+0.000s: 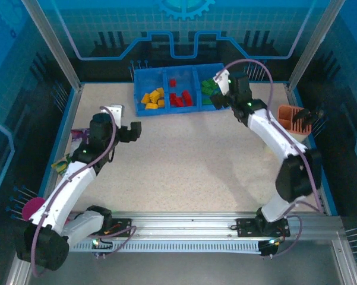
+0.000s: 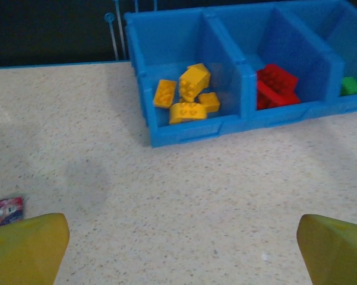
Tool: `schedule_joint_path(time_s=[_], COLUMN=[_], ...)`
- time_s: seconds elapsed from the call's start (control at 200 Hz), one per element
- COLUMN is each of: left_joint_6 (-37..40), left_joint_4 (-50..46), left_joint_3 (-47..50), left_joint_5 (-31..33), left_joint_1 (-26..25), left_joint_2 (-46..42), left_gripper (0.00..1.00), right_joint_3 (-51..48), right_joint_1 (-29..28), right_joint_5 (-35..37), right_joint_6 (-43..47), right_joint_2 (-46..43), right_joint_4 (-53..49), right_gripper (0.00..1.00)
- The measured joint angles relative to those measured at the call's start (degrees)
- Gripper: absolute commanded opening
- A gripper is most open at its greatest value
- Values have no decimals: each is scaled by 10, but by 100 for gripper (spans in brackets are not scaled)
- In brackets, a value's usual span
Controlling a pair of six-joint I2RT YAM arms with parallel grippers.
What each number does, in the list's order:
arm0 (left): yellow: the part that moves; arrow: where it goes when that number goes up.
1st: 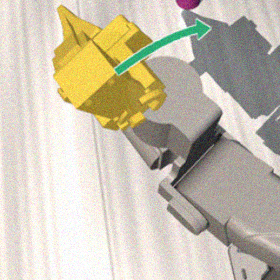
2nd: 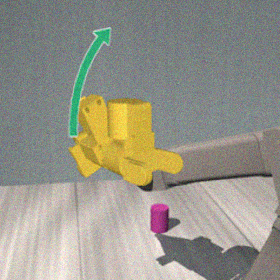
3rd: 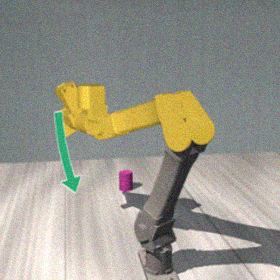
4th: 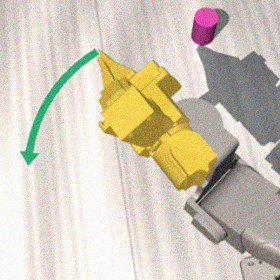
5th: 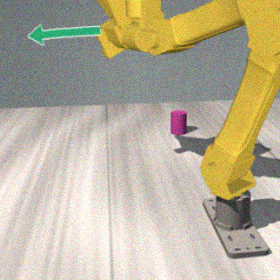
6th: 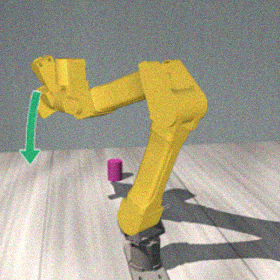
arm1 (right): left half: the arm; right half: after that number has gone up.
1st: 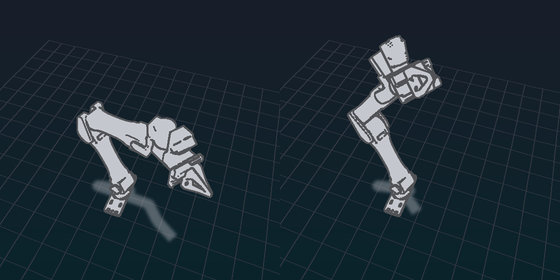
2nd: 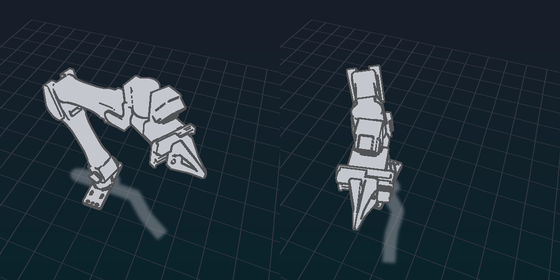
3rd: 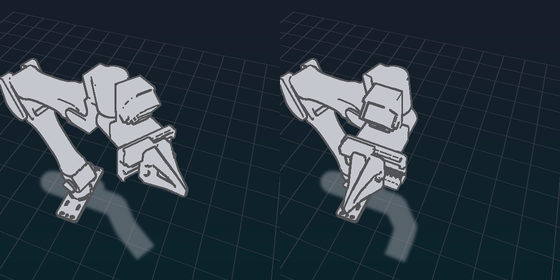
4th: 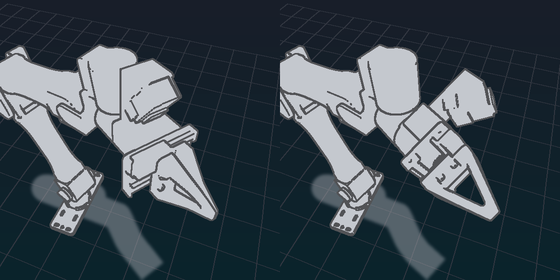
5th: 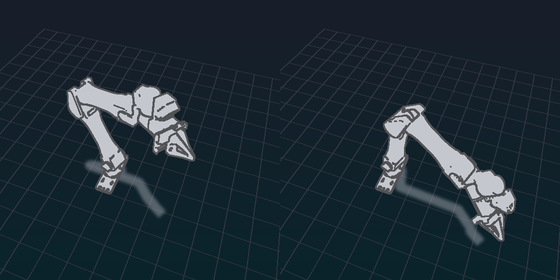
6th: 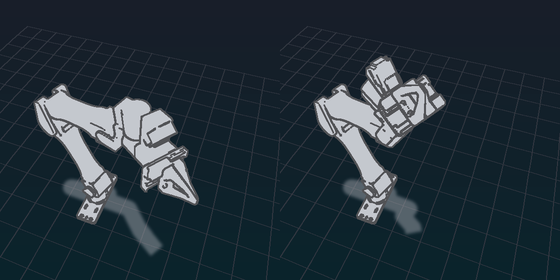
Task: Sort the legos into containers by color
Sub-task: Reset both arms
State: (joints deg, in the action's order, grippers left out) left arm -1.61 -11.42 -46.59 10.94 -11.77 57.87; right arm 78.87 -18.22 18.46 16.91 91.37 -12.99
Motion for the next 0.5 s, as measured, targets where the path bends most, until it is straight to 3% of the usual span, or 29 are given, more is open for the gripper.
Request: schedule_joint_path(time_s=[0.135, 0.26, 0.365, 0.5], left_joint_6=[12, 37, 61, 80], left_joint_4=[72, 208, 332, 464], left_joint_3=[75, 182, 253, 271], left_joint_5=[48, 76, 76, 73], left_joint_1=[0, 1, 3, 5], left_joint_2=[16, 53, 108, 189], left_gripper=[99, 99, 99, 99], right_joint_3=[-170, -309, -360, -367], right_joint_1=[0, 0, 0, 0], right_joint_5=[-34, -70, -97, -128], right_joint_6=[-67, -115, -144, -171], right_joint_2=[-109, -151, -150, -149], right_joint_4=[56, 106, 118, 139], right_gripper=[100, 100, 100, 100])
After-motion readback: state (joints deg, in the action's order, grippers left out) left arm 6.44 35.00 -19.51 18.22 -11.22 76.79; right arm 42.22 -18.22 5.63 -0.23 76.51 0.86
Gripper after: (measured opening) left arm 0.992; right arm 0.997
